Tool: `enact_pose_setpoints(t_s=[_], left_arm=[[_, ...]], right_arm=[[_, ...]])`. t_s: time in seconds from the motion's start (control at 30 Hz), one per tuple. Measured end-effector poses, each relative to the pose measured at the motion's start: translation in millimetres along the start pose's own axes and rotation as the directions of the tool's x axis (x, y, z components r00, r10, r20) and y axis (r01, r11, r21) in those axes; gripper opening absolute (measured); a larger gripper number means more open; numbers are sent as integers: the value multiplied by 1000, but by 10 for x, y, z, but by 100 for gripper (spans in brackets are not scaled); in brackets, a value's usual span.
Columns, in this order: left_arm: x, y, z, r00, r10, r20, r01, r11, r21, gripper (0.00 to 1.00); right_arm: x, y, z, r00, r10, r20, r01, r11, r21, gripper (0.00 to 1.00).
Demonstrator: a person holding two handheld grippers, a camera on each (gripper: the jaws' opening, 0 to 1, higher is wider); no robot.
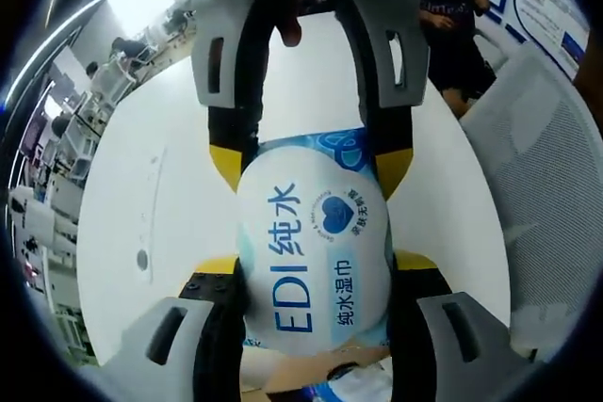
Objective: Operate the shoe box by opening the lid, removing the specified soft item, and placing it in the target area until the item is outside and the box remains undamaged.
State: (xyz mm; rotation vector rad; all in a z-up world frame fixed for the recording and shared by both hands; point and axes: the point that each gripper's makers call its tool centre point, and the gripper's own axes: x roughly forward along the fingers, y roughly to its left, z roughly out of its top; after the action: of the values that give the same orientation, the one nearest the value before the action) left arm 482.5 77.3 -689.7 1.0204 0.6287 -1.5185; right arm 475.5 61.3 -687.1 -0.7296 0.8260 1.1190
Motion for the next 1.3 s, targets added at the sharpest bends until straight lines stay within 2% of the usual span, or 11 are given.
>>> enact_pose_setpoints(t_s=[0.2, 0.5, 0.67, 0.9, 1.3], left_arm=[[141, 67, -42, 1000, -14, -5, 14, 1000, -9, 60], [468, 174, -137, 1000, -30, -4, 30, 1000, -7, 59], [593, 197, -152, 999, -35, -4, 35, 999, -17, 59], [660, 215, -173, 999, -36, -5, 36, 999, -23, 59], [708, 196, -254, 999, -41, -14, 41, 999, -31, 59]], right_arm=[[106, -69, -86, 1000, 10, -9, -10, 1000, -5, 50], [369, -208, -320, 1000, 17, -16, -17, 1000, -1, 49], [424, -233, -394, 999, 29, -18, -29, 1000, -5, 49], [493, -266, -454, 999, 44, -18, -44, 999, -11, 49], [584, -254, -449, 998, 57, -22, -57, 998, -14, 49]])
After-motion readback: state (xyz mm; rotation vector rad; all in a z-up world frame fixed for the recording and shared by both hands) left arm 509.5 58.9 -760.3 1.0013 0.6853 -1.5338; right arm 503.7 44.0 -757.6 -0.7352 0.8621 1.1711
